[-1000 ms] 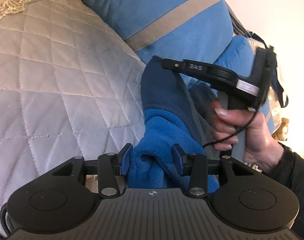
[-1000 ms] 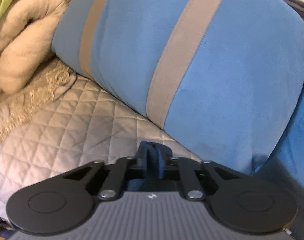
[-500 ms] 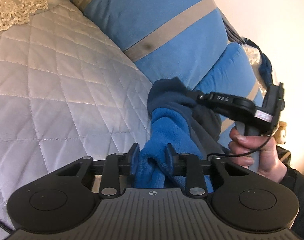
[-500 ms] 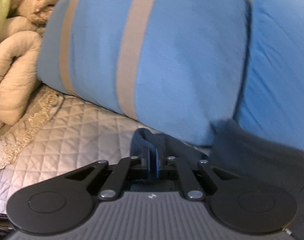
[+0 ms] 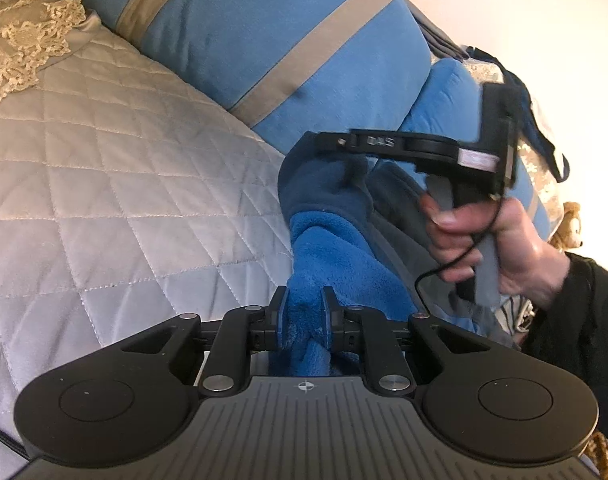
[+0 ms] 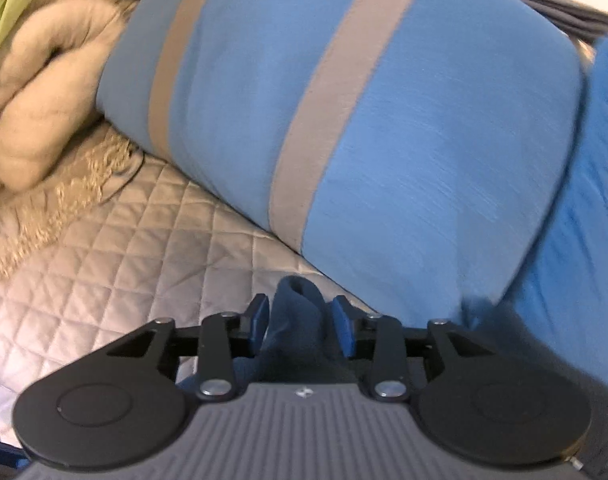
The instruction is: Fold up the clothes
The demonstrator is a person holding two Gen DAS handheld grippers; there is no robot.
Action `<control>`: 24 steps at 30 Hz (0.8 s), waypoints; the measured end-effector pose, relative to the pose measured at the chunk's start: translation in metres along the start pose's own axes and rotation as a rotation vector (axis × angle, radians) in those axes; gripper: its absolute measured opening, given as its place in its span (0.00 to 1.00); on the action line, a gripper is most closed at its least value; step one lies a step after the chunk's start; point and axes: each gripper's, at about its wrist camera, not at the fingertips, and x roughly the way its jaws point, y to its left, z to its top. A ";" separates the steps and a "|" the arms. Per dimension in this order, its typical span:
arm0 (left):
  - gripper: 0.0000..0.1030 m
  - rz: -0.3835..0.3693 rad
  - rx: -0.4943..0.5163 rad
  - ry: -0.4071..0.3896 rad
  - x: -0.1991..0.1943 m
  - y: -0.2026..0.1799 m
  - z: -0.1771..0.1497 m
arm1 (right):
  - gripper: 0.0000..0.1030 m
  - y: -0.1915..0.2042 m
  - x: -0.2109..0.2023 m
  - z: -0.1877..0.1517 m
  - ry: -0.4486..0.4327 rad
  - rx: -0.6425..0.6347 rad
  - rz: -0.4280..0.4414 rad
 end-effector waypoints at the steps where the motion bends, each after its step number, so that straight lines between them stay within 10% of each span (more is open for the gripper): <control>1: 0.17 0.000 -0.001 0.001 0.000 0.000 0.000 | 0.51 0.003 0.004 0.002 0.001 -0.015 -0.004; 3: 0.17 0.000 -0.001 0.001 0.001 0.000 0.001 | 0.49 0.007 0.012 0.004 0.001 -0.042 -0.010; 5: 0.15 0.002 0.003 -0.003 0.001 0.000 0.001 | 0.05 0.012 0.018 0.004 0.004 -0.065 -0.026; 24: 0.10 0.002 0.125 -0.026 -0.031 -0.008 -0.022 | 0.02 -0.012 0.036 0.002 -0.036 0.195 -0.178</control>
